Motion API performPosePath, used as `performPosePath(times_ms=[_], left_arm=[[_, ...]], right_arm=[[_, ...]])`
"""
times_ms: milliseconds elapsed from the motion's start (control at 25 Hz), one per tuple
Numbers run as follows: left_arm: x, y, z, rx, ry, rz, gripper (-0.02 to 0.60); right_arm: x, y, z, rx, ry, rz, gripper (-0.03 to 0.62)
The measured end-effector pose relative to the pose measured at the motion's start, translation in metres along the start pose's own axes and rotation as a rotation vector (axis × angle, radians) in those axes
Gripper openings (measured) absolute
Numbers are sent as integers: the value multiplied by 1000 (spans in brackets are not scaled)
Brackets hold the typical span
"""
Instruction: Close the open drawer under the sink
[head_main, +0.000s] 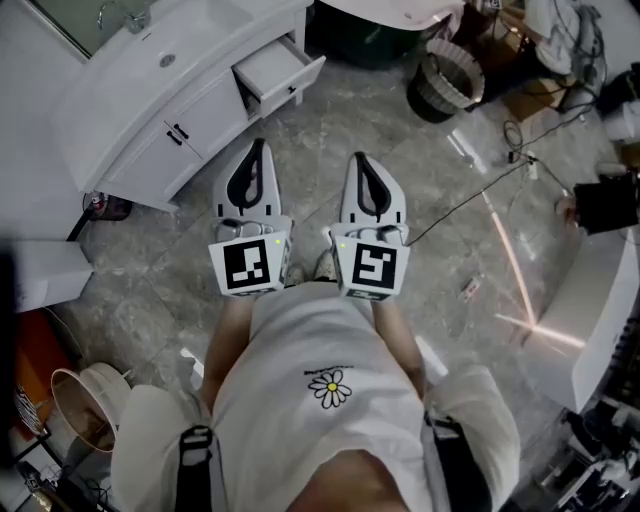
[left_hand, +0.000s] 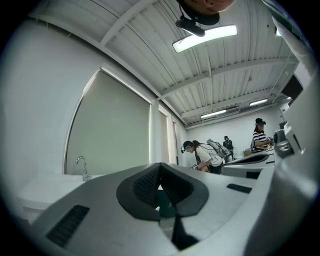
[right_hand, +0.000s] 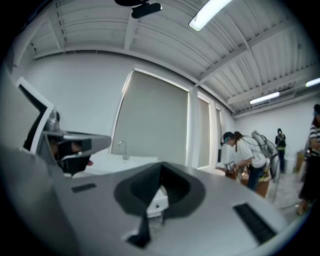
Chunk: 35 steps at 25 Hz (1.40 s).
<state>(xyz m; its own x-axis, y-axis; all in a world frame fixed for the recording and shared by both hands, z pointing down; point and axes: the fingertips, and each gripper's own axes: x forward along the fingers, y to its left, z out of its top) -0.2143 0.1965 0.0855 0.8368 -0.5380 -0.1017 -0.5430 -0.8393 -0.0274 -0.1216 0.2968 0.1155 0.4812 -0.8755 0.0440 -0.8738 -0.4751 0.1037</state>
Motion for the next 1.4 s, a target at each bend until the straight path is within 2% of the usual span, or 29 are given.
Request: performPosePath(times_ms=[120,320,560,680,840,920,1000,1160,1400], left_arm=[[1,1,-5,-2,-1,10,20],[10,4,-12,10,32,43,20],[27,-2,-19,43,25,78,20],[31,-12,-19,53,-3,91,20],[27,-28,-21,36,-22,69,20],[29,-34,-21,33,-25,57,20],[33,-41,-19,39,-29,40,20],[42,-53,-19,35,-32,8,20],[62,-55,-27,30,-40,-3,20]], right_arm=[[2,-1,-4,16,3,13,29],[10,-9,-11,109,3,43,29],[22,-23,-24,57,8,84,29],[25,-36,-33,61,8,74,29],[22,-56,-42,36,32,0,29],[21,-63,-43,-6,40,-23,29],[20,-70,-39,0,27,-32,29],[16,-77,-35,59,-13,-6,29],[24,-84,-35,73,-25,26,29]])
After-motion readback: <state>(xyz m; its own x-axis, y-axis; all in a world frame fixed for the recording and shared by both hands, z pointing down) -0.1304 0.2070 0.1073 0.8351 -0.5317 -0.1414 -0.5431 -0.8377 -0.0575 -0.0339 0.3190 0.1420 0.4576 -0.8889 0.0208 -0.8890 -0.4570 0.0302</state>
